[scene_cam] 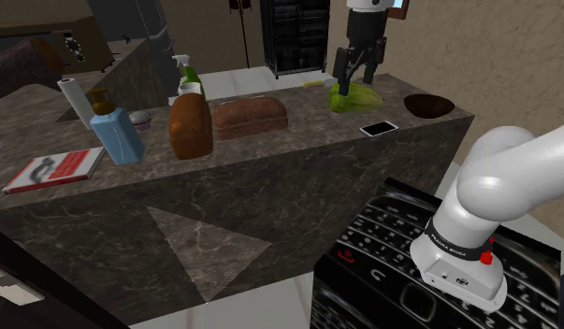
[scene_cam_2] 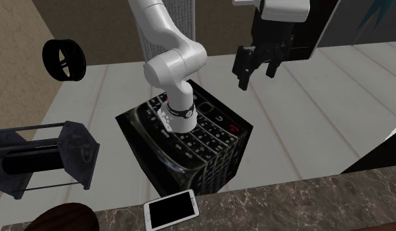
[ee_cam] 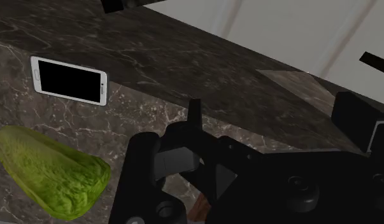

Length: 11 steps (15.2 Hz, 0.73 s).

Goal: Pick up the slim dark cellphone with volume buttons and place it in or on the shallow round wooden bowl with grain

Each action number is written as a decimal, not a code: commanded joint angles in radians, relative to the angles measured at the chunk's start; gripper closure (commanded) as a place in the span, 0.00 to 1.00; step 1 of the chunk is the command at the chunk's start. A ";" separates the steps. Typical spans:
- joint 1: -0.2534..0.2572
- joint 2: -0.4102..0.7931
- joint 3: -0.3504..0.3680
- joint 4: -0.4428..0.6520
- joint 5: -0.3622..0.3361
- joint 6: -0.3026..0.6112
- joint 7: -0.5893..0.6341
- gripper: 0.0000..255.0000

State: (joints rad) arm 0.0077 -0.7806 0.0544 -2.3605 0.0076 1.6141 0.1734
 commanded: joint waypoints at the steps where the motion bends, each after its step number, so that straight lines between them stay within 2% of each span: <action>1: 0.000 0.000 0.000 0.000 0.000 0.000 0.000 0.00; 6: -0.037 0.103 0.164 -0.089 -0.153 0.095 0.134 0.00; 11: -0.100 0.255 0.316 -0.152 -0.338 0.162 0.309 0.00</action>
State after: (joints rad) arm -0.0777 -0.5675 0.3353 -2.5013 -0.2875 1.7579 0.4357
